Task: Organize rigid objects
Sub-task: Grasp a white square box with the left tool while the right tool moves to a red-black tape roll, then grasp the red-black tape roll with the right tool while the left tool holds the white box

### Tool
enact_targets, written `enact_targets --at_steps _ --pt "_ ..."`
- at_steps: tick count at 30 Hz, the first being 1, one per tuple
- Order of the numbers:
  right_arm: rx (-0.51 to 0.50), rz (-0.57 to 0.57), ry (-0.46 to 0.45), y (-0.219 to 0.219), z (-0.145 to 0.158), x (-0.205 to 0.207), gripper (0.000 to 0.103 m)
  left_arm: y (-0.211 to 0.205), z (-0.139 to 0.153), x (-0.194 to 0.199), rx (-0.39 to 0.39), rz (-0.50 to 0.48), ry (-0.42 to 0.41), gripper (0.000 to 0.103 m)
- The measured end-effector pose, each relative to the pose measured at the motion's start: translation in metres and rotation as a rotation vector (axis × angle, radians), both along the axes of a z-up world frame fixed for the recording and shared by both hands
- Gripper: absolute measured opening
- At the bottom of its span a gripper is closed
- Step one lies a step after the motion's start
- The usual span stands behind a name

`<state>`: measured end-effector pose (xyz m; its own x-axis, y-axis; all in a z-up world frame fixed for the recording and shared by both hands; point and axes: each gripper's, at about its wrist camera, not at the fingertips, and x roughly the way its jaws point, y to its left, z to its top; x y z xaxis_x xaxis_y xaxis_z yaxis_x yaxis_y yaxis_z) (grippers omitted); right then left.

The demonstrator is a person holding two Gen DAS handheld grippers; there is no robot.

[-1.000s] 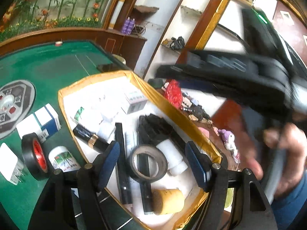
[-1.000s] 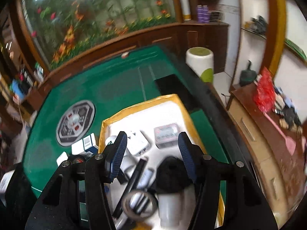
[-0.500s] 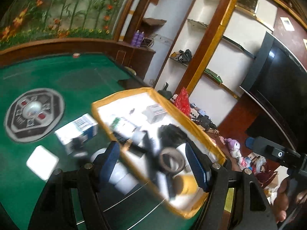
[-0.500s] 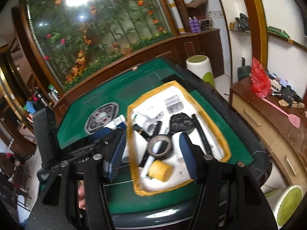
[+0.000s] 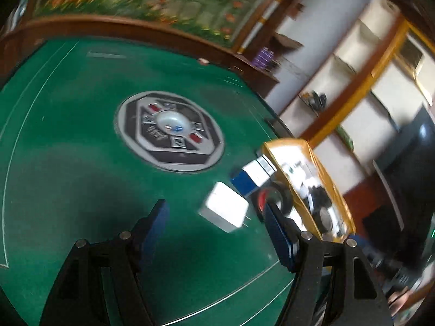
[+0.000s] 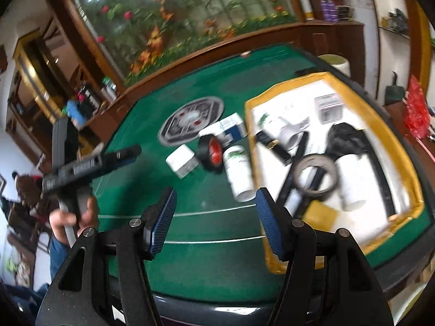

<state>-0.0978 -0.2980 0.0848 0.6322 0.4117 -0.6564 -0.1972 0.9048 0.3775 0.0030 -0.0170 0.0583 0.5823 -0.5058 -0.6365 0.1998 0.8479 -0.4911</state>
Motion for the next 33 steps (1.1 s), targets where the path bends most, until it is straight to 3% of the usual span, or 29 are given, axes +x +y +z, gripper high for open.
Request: enact_targets --at_steps 5,10,15,17,18,25,33 --pt "-0.044 0.058 0.005 0.022 -0.017 0.009 0.061 -0.033 -0.009 -0.002 0.073 -0.057 -0.002 0.072" --pt "-0.051 0.052 0.002 0.019 -0.023 0.020 0.061 -0.079 -0.020 0.002 0.331 -0.097 -0.041 0.076" --pt "-0.057 0.042 0.013 0.012 -0.024 0.029 0.061 -0.094 -0.036 0.024 0.399 -0.101 -0.008 0.075" --pt "-0.058 0.037 0.015 0.011 -0.022 0.031 0.061 -0.093 -0.039 0.031 0.404 -0.103 -0.005 0.070" --pt "-0.055 0.038 0.014 0.011 -0.021 0.032 0.061 -0.092 -0.041 0.034 0.384 -0.110 0.003 0.060" --pt "-0.085 0.048 0.004 0.025 -0.013 0.046 0.061 -0.079 -0.037 0.018 0.371 -0.103 0.012 0.059" --pt "-0.260 0.068 0.001 0.068 -0.014 0.087 0.061 -0.063 -0.025 0.014 0.335 -0.043 0.002 0.059"
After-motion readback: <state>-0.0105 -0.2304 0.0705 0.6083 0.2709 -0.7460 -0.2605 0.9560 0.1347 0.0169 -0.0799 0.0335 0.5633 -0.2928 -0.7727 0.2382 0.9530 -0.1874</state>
